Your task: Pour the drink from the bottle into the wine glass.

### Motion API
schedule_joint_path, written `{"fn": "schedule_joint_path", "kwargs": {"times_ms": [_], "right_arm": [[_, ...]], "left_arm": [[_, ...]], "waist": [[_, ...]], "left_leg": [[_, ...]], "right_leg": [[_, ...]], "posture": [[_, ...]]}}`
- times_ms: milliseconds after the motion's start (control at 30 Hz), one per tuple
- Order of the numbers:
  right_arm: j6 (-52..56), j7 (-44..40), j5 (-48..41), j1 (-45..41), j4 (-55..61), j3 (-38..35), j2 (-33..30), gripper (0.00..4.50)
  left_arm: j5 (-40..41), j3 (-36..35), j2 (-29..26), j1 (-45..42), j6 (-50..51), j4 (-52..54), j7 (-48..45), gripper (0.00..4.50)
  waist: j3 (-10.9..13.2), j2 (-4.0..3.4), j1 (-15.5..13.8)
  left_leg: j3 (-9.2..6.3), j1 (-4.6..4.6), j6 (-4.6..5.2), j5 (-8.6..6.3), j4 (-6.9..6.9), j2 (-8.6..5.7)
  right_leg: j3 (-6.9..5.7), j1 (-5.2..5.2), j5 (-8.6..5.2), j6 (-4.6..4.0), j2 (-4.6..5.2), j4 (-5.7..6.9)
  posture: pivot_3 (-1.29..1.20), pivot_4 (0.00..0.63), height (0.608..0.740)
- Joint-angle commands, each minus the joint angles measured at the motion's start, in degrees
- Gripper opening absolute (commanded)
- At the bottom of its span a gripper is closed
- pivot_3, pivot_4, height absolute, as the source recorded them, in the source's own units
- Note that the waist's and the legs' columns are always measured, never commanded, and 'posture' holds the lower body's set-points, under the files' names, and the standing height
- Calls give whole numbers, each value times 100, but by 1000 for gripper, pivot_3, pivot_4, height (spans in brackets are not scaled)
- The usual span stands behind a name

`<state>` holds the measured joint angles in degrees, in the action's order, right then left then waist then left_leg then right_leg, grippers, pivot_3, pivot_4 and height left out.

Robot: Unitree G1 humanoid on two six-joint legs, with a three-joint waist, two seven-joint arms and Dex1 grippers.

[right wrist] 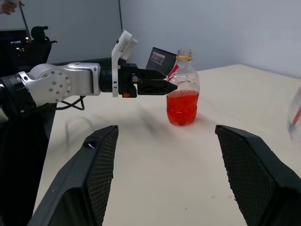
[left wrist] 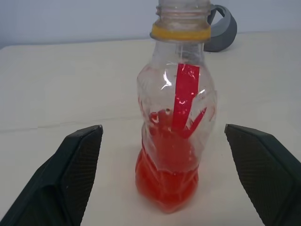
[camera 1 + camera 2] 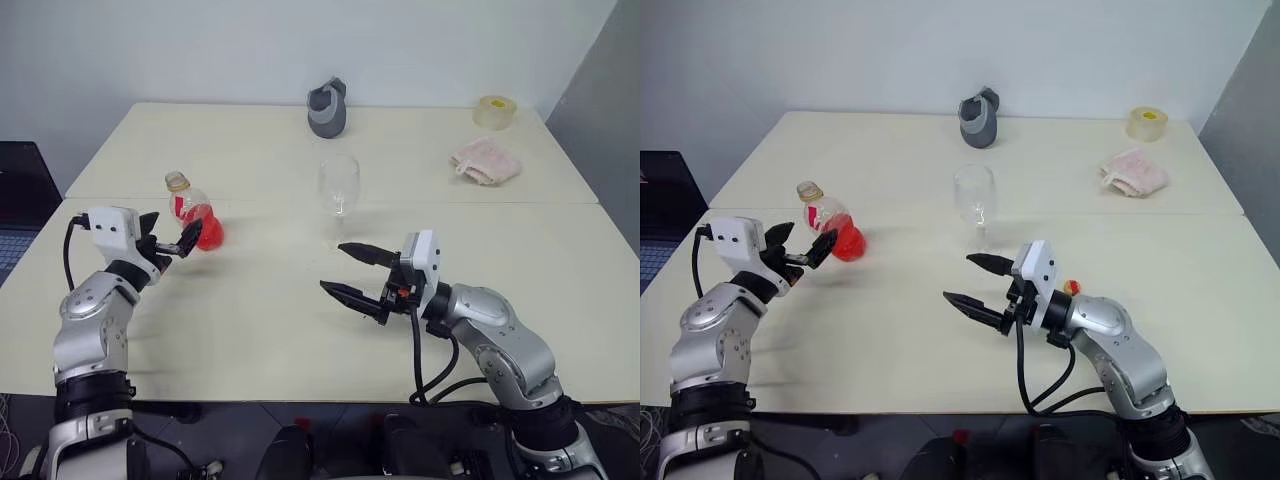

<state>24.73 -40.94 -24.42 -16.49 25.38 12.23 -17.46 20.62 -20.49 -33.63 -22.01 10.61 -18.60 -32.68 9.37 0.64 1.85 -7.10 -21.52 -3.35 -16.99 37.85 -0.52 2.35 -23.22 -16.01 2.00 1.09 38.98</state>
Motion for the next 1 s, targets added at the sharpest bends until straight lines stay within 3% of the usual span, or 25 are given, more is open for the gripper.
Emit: {"fn": "schedule_joint_path", "kwargs": {"times_ms": [33, 333, 433, 600, 733, 867, 1000], "right_arm": [[76, 110, -167, -62, 198, -125, 38, 3511], [121, 258, -199, -73, 235, -118, 9, 3511], [117, 295, -198, -68, 243, -114, -4, 3545], [93, 355, -198, -69, 225, -147, -7, 3545], [66, 377, -196, -112, 166, -128, 14, 3545], [53, 380, -183, -173, 118, -123, 33, 3545], [85, 428, -179, -268, 98, -174, 30, 3545]], "left_arm": [[-161, 179, -92, -420, -335, -500, -282, 4500], [-502, 419, -51, -1464, -1182, -2122, -448, 4500], [-523, 397, -62, -1670, -1413, -2468, -486, 3928], [-525, 369, -126, -1758, -1553, -2646, -544, 2362], [-534, 366, -116, -1747, -1586, -2642, -526, 1392], [-611, 437, -143, -1796, -1550, -2482, -464, 994], [-820, 676, -222, -1987, -1447, -2229, -546, 954]], "waist": [[0, 0, 0], [0, 2, 2], [-1, 2, 12], [-1, 2, 15], [0, 3, 13], [0, 3, 13], [0, 3, 14]], "left_leg": [[1, 0, 0, 0, 0, -1], [-3, -7, 0, 1, 4, -8], [-3, -8, -1, 1, 4, -29], [-25, -10, 0, 1, 5, -36], [-41, -18, 0, 1, 8, -43], [-47, -20, -1, 1, 9, -47], [-51, -23, -1, 2, 10, -50]], "right_leg": [[1, 0, 0, 0, 0, 0], [-5, -4, 0, 0, -1, 1], [-3, -6, 0, 0, 0, 1], [-3, -8, 0, 0, 1, 2], [-9, -10, 0, 0, 5, 2], [-10, -11, 0, 0, 7, 3], [-14, -12, 0, 0, 8, 3]], "posture": [[0, 150, 740], [0, 150, 740], [0, 150, 740], [0, 150, 740], [0, 150, 740], [0, 150, 740], [0, 150, 740]]}}
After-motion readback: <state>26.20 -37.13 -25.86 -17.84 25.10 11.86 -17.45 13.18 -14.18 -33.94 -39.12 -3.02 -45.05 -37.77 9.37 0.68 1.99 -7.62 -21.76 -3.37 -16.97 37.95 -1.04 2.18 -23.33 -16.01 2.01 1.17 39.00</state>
